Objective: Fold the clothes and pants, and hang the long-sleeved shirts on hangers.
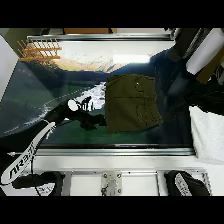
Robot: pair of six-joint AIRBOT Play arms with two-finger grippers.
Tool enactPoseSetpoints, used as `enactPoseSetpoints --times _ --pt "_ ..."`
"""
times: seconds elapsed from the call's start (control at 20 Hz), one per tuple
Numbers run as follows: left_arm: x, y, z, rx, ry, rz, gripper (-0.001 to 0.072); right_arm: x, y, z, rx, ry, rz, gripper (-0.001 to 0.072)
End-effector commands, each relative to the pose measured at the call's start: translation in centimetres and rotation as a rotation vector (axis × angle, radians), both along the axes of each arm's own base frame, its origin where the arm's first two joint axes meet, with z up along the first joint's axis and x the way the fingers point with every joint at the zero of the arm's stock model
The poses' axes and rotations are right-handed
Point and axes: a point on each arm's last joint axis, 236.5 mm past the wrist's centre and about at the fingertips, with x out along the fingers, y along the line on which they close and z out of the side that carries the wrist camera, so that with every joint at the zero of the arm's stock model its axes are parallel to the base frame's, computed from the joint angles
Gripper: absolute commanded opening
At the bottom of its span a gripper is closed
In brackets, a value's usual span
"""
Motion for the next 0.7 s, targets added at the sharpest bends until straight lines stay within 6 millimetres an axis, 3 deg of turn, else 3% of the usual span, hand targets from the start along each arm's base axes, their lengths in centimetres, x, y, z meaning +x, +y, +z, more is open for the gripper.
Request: enactPoseSetpoints --times 0.0,0.35,0.4,0.45,0.5,0.55,0.65 --pt "-0.2 -2.7 -0.7 -0.051 -0.039 0.049 0.0682 -0.3 1.3 0.3 0.063 -0.013 0.009 0.0531" --pt "-0.9 -7.0 -1.6 -0.059 0.021 -0.083 0.0679 -0.1 1.9 0.7 0.093 -0.025 0.013 0.0531" --pt "-0.8 -7.3 -1.7 -0.061 0.022 -0.089 0.0535 -0.1 1.9 0.7 0.093 -0.025 0.013 0.0531" --pt "-0.7 -7.5 -1.7 -0.062 0.024 -0.092 0.0283 -0.1 1.9 0.7 0.093 -0.024 0.013 0.0531" --pt "-0.6 -7.5 -1.7 -0.062 0.024 -0.096 0.01 -0.1 1.9 0.6 0.093 -0.023 0.012 0.0531" --pt "-0.3 -7.4 -1.5 -0.062 0.016 -0.094 0.0022 -0.1 1.7 0.4 0.086 -0.016 0.01 0.0531" --pt "0.5 -6.7 -0.8 -0.069 0.0 -0.078 0.0021 -0.6 0.4 -1.5 0.074 0.059 -0.052 0.0531"
